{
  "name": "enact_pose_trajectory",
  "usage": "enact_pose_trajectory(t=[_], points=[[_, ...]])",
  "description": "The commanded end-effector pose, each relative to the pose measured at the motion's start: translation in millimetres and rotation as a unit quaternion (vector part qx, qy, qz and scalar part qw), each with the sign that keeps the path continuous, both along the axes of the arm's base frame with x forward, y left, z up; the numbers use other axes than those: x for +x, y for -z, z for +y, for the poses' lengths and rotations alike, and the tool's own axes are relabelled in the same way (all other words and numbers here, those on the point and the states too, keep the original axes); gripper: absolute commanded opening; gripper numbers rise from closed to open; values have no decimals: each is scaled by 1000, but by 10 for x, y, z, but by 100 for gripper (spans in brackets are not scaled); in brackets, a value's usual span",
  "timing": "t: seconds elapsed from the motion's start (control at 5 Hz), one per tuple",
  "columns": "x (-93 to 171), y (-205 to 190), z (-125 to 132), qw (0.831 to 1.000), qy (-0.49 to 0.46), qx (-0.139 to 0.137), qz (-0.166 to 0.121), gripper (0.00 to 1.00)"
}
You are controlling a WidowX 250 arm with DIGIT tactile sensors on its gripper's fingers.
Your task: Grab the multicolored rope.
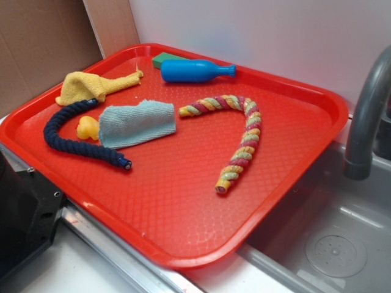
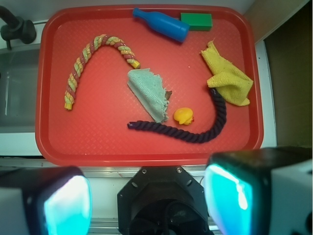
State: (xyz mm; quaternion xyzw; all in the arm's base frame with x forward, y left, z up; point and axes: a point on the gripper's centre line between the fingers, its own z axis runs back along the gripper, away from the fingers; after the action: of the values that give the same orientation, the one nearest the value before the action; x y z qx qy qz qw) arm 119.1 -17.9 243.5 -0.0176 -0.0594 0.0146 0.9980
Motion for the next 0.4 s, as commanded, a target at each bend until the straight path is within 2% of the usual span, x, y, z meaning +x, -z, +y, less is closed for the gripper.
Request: enact_pose_trajectory(t=[0.0, 0.2], points=[[0, 0, 0, 1000, 0, 0, 0, 100], [500, 448, -1, 991, 124, 49, -12, 100]])
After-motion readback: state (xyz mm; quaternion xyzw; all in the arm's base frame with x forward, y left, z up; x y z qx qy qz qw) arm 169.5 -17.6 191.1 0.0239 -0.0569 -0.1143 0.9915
